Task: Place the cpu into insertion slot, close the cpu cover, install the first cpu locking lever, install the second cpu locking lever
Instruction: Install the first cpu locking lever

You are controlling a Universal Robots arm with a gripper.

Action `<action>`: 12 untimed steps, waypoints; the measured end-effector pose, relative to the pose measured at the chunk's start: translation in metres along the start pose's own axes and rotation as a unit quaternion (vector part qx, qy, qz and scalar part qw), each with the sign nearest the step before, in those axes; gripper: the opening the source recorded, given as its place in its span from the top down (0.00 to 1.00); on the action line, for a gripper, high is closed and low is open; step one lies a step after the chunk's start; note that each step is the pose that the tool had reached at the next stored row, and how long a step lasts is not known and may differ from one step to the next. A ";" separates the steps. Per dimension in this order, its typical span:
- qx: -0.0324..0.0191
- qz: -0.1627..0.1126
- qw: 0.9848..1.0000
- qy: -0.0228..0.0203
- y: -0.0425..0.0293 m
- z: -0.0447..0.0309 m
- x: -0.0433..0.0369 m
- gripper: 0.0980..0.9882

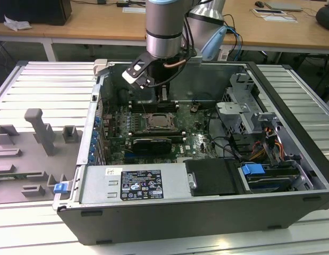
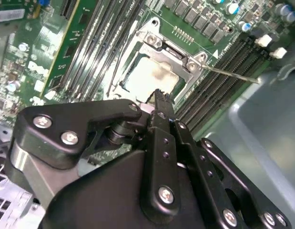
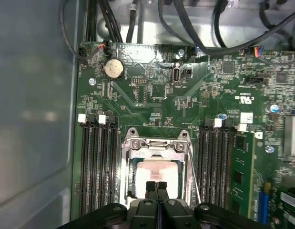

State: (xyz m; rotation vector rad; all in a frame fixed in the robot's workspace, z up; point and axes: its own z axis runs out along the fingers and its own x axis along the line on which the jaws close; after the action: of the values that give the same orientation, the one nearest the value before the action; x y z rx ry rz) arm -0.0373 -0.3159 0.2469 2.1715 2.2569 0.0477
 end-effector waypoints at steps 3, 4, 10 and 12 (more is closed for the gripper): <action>0.000 0.000 1.000 -0.001 0.0007 -0.0227 0.0007 0.99; 0.000 -0.002 1.000 -0.001 0.0007 -0.0230 0.0007 0.99; 0.001 -0.066 0.998 0.001 0.0006 -0.0227 0.0007 0.99; 0.002 -0.110 0.994 0.002 0.0006 -0.0225 0.0006 0.99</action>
State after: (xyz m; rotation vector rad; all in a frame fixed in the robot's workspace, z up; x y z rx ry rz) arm -0.0374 -0.3155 0.2693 1.9100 2.4837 0.0457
